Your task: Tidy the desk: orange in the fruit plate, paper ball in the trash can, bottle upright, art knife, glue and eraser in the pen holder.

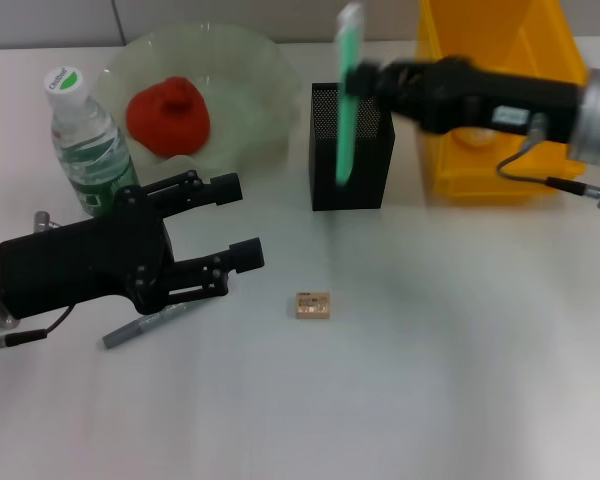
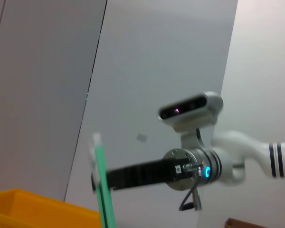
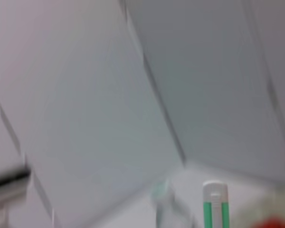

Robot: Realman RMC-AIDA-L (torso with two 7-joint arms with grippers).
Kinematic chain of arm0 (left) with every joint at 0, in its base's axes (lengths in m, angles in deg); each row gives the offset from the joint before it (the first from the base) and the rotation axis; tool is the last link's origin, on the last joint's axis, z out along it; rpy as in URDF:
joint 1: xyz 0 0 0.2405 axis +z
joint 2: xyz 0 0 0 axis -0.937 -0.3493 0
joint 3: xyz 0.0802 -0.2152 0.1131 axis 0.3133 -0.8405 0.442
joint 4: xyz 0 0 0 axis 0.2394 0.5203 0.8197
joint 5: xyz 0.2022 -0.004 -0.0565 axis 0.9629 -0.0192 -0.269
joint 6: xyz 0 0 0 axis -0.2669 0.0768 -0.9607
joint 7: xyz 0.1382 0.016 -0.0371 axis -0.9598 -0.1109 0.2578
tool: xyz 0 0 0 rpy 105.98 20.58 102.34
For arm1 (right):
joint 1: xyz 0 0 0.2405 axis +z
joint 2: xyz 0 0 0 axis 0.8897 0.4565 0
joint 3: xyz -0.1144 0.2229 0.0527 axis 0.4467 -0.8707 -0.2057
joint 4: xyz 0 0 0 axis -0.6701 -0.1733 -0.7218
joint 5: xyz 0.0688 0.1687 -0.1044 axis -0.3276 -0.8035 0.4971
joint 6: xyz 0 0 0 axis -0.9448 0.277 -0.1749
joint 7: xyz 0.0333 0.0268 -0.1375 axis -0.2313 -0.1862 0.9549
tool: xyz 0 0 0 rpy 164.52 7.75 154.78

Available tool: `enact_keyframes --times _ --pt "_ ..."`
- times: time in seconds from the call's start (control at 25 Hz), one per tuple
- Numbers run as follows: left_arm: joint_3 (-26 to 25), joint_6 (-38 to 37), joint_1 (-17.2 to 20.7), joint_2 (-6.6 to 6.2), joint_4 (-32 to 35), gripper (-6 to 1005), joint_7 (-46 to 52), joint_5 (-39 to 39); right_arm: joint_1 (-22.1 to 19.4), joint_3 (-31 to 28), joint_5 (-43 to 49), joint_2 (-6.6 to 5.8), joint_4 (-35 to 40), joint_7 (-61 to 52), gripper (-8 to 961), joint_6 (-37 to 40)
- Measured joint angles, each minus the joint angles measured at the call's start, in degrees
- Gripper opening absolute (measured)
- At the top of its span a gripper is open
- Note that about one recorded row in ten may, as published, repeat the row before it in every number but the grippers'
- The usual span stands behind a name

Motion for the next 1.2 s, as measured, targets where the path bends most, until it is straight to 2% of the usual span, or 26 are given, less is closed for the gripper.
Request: enact_keyframes --times 0.16,0.32,0.52,0.84,1.2 --pt "-0.16 0.08 -0.43 0.05 0.0 778 0.0 0.0 0.42 -4.62 -10.02 -0.09 -12.27 16.42 168 2.99" --pt "-0.09 0.45 -0.9 0.06 0.0 778 0.0 0.12 0.71 -5.39 -14.66 0.1 -18.23 28.85 168 3.09" --pt "0.24 1.27 -1.03 0.1 0.0 778 0.0 0.13 2.9 -5.68 -18.38 0.26 -25.07 38.97 168 2.15" --pt "-0.04 1.4 -1.03 0.14 0.0 778 0.0 0.29 6.13 -4.21 -18.91 0.29 -27.66 42.24 168 -4.93" --pt "-0.17 1.43 -1.04 0.14 -0.06 778 0.0 0.3 7.77 2.94 -18.86 0.3 -27.75 42.38 169 -11.49"
